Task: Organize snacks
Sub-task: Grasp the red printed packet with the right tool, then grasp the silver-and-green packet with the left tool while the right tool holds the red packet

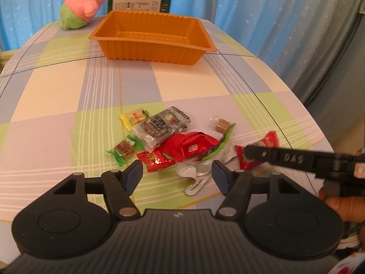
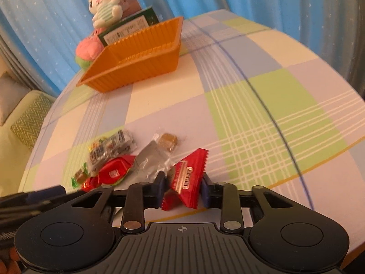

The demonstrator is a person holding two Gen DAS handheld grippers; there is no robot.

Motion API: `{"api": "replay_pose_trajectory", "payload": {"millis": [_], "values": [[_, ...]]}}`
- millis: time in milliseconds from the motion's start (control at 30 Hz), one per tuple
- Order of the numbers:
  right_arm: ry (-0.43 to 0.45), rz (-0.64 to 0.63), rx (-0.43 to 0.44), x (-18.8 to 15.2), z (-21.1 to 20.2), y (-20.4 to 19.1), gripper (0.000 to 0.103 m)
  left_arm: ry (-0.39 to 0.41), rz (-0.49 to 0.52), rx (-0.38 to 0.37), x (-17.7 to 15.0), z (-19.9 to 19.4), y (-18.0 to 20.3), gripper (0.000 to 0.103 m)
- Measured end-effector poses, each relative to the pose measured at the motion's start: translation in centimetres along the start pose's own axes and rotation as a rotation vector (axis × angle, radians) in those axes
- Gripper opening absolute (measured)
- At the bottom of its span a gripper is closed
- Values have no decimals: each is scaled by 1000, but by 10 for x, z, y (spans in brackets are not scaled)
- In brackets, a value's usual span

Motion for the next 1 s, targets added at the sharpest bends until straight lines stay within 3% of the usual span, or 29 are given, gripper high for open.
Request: {"api": "replay_pose_trajectory", "payload": {"millis": [133,367,633,867,1000], "values": [[41,-18,-23,2,-17,4,25,2,83,-19,3,4,11,55],[55,4,-54,-3,-31,19,25,-15,319,-52,8,22,40,45],[54,21,-55,-3,-32,27,25,-66,549,-17,8,49,61,32],[42,27,-51,-4,-27,30,25,-99,643,34,5,63,72,29],[46,29,-50,-4,-27,30,25,-112,606,31,8,66,72,27]]}}
Point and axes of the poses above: each gripper's, at about its wrist camera, not at the fingertips, and z roughly the way its jaws point, y to its right, x to its top, the point moved 1 cm from there along z, roughly the way its jaws point, and after that the axes turned 6 degrees about -y, right-handed, at the moved point
